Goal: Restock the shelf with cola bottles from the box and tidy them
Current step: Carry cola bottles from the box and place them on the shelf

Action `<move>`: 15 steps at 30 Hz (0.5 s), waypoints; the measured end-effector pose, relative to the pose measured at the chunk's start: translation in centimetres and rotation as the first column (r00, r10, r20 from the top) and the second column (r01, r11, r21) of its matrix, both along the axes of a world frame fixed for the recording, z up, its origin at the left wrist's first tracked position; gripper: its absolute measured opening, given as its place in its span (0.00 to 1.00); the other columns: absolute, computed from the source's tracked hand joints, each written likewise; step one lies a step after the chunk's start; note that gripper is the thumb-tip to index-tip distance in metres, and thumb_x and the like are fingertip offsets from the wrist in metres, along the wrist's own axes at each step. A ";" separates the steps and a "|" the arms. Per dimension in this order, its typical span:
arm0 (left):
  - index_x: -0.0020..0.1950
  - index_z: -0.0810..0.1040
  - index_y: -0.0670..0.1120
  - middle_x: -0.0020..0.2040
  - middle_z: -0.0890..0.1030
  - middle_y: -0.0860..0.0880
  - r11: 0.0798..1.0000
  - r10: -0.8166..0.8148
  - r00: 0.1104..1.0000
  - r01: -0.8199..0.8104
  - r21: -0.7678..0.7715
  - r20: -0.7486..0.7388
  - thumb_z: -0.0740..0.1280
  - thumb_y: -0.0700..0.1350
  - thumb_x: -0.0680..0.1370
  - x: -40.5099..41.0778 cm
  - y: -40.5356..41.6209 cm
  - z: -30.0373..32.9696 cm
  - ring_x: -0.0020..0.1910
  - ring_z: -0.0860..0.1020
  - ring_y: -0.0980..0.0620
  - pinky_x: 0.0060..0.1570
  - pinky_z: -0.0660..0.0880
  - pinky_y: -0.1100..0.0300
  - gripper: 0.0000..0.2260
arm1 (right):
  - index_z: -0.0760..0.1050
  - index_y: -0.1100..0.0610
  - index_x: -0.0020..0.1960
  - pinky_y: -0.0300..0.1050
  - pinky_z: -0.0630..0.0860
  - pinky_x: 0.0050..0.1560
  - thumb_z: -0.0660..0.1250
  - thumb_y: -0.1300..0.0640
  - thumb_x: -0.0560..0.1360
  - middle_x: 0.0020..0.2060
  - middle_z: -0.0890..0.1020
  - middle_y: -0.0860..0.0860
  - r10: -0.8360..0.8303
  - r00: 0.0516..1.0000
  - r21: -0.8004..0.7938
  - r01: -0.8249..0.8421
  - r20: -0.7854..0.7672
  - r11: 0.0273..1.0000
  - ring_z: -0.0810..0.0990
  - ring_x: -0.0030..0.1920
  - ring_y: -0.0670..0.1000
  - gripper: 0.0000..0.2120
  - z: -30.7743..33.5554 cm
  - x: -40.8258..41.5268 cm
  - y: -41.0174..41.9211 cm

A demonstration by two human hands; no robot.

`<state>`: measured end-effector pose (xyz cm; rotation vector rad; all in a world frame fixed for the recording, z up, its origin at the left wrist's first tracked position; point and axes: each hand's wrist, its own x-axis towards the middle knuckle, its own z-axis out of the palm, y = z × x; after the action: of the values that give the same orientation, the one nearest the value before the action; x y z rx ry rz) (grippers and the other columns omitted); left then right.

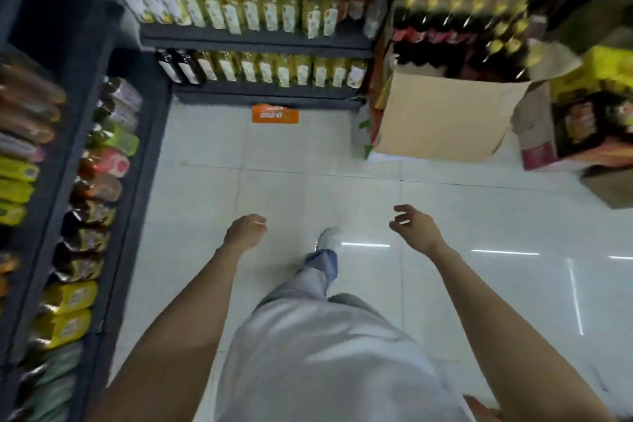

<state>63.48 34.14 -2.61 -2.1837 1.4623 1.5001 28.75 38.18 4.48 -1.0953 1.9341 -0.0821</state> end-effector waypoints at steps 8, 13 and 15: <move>0.60 0.78 0.50 0.58 0.81 0.50 0.976 -0.156 0.987 0.146 -0.161 -0.051 0.62 0.47 0.79 -21.7 -11.4 3.0 0.56 0.78 0.48 0.52 0.74 0.60 0.11 | 0.74 0.56 0.62 0.46 0.73 0.54 0.63 0.58 0.76 0.52 0.82 0.53 -0.173 0.982 -0.116 0.164 -0.076 0.980 0.79 0.54 0.55 0.15 0.0 -18.5 -12.0; 0.60 0.79 0.49 0.56 0.82 0.52 0.943 -0.246 0.966 0.218 -0.251 -0.083 0.62 0.46 0.80 -34.2 -18.0 3.2 0.53 0.79 0.51 0.52 0.73 0.61 0.11 | 0.75 0.58 0.62 0.43 0.72 0.52 0.64 0.60 0.75 0.51 0.82 0.55 -0.274 0.960 -0.233 0.255 -0.051 0.938 0.80 0.50 0.54 0.15 -1.9 -28.5 -19.7; 0.60 0.79 0.48 0.54 0.82 0.51 0.952 -0.192 0.970 0.148 -0.269 -0.145 0.63 0.43 0.79 -39.2 -21.0 3.2 0.51 0.80 0.51 0.52 0.73 0.61 0.10 | 0.72 0.59 0.64 0.46 0.73 0.54 0.65 0.60 0.75 0.55 0.80 0.56 -0.347 0.937 -0.253 0.324 -0.050 0.912 0.79 0.52 0.55 0.18 -3.0 -32.4 -23.0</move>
<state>24.27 13.14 0.55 -2.0320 1.9469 1.5456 -3.68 15.16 1.49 -0.9191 2.2259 -0.4752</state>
